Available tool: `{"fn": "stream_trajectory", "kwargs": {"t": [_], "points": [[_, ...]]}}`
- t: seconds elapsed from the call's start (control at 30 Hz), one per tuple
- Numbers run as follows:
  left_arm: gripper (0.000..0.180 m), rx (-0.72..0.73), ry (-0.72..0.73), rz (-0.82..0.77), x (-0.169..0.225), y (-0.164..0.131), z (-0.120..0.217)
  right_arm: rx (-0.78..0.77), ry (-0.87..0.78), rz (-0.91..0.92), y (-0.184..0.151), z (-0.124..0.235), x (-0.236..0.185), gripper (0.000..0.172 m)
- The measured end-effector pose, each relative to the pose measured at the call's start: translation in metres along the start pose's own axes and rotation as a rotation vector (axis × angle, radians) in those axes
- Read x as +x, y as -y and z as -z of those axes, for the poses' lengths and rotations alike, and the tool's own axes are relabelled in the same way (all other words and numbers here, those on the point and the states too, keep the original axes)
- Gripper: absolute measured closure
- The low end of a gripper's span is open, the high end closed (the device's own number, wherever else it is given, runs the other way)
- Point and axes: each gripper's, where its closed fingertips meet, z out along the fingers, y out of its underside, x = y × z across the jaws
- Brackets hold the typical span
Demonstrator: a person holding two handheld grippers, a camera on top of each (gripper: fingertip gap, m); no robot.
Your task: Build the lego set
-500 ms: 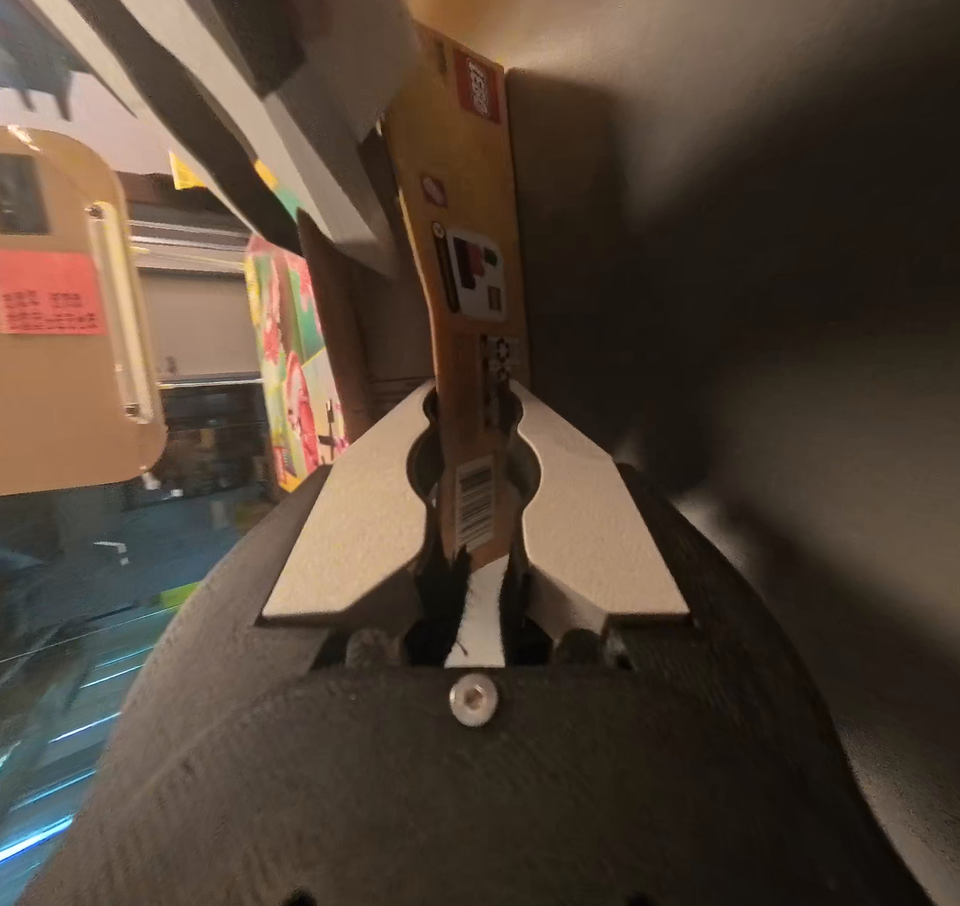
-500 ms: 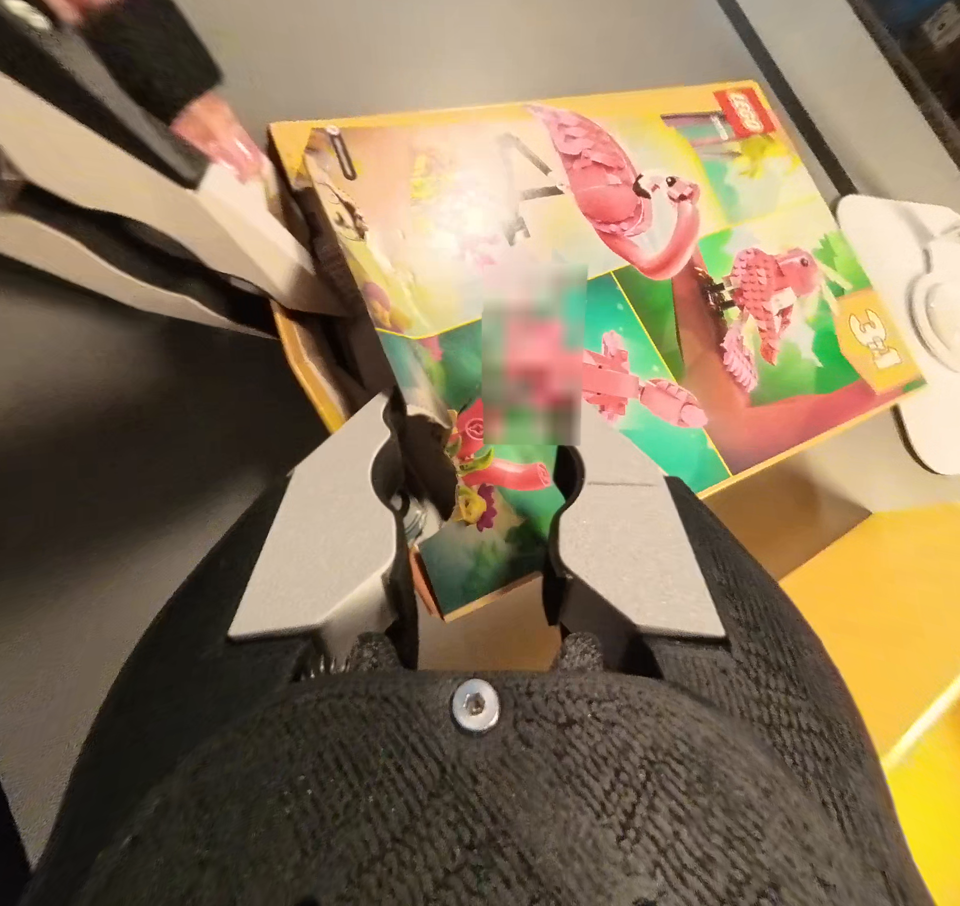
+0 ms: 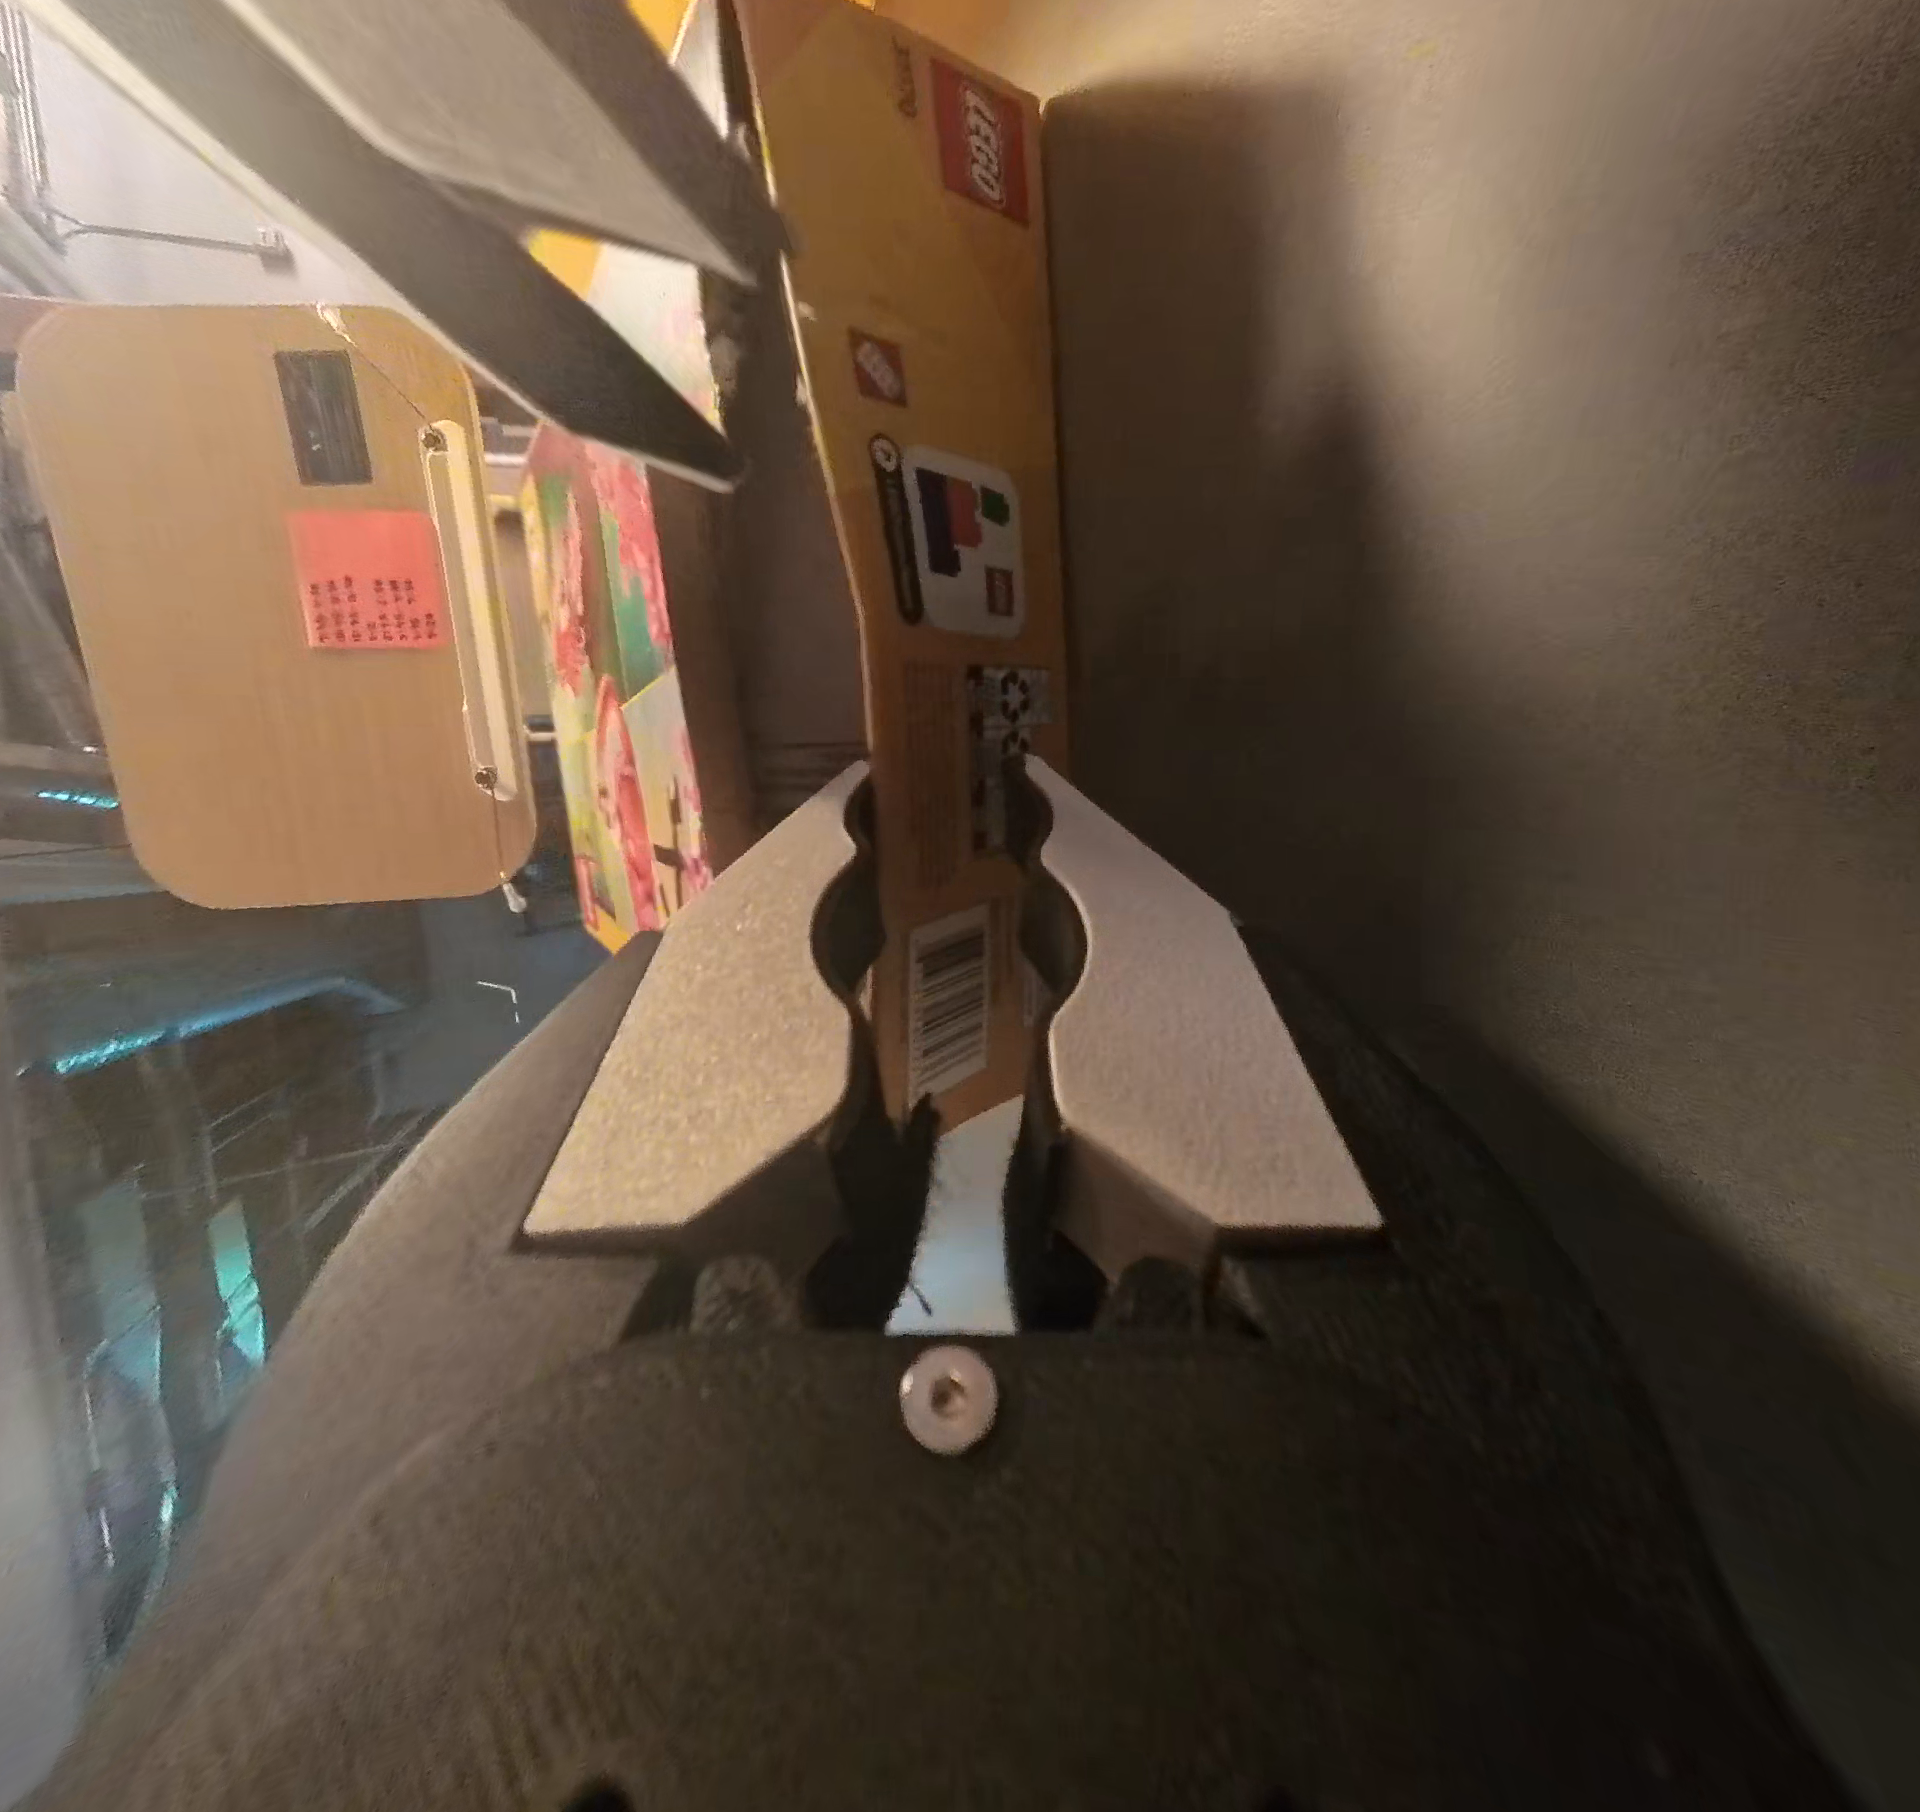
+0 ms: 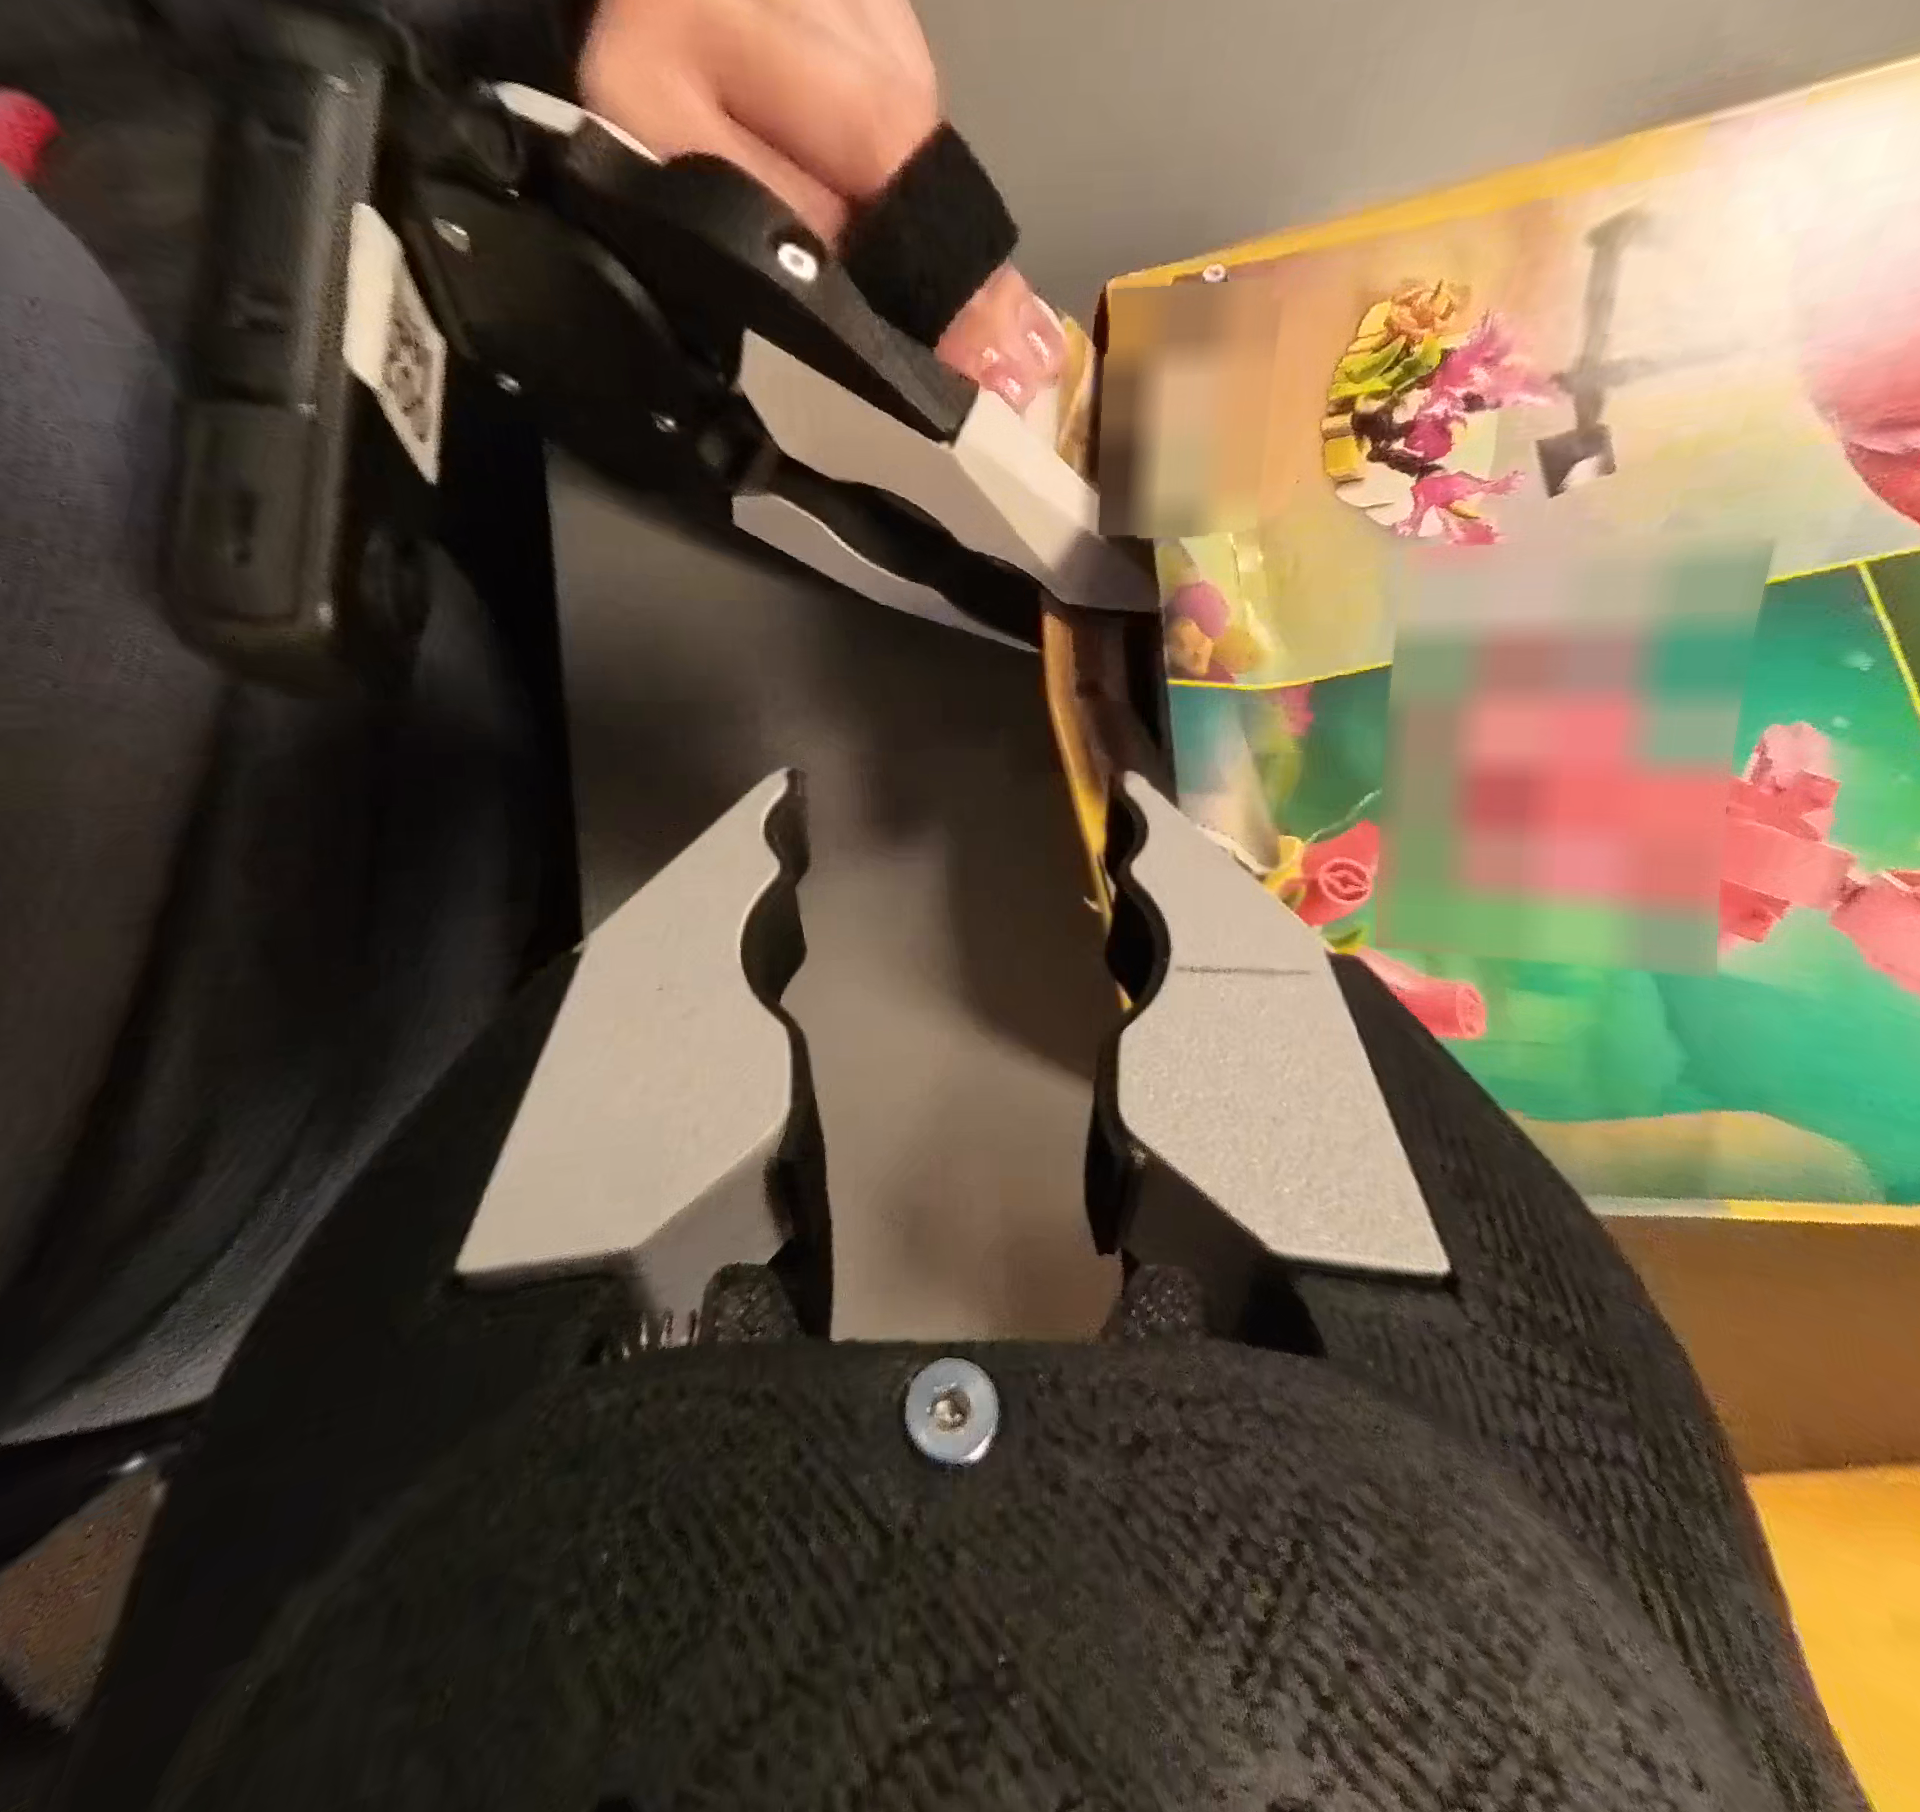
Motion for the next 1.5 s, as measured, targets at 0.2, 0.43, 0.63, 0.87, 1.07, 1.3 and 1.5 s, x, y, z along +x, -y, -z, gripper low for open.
{"fn": "stream_trajectory", "kwargs": {"t": [0.2,0.43,0.63,0.87,1.07,1.3,1.5], "points": [[0.159,-0.023,0.037,-0.026,0.000,0.003,0.000,-0.242,-0.302,0.138,-0.023,-0.018,0.028,0.098],[0.159,-0.041,0.112,-0.065,0.000,0.003,0.002,-0.299,-0.122,-0.013,-0.026,-0.025,0.028,0.125],[0.159,-0.057,0.127,-0.071,0.001,0.003,0.002,-0.390,0.086,-0.176,-0.028,-0.023,0.031,0.146],[0.156,-0.079,0.073,0.028,-0.002,-0.001,-0.001,-0.453,0.302,-0.263,-0.024,-0.020,0.034,0.147],[0.153,-0.113,-0.031,0.243,-0.004,-0.003,-0.003,-0.315,0.151,-0.076,-0.017,-0.020,0.047,0.150],[0.154,-0.066,-0.180,0.417,-0.004,-0.002,-0.002,-0.350,-0.250,0.324,-0.023,-0.026,0.053,0.167],[0.136,0.033,-0.377,0.619,-0.003,0.001,0.005,-0.282,-0.538,0.557,-0.014,-0.029,0.052,0.161]]}}
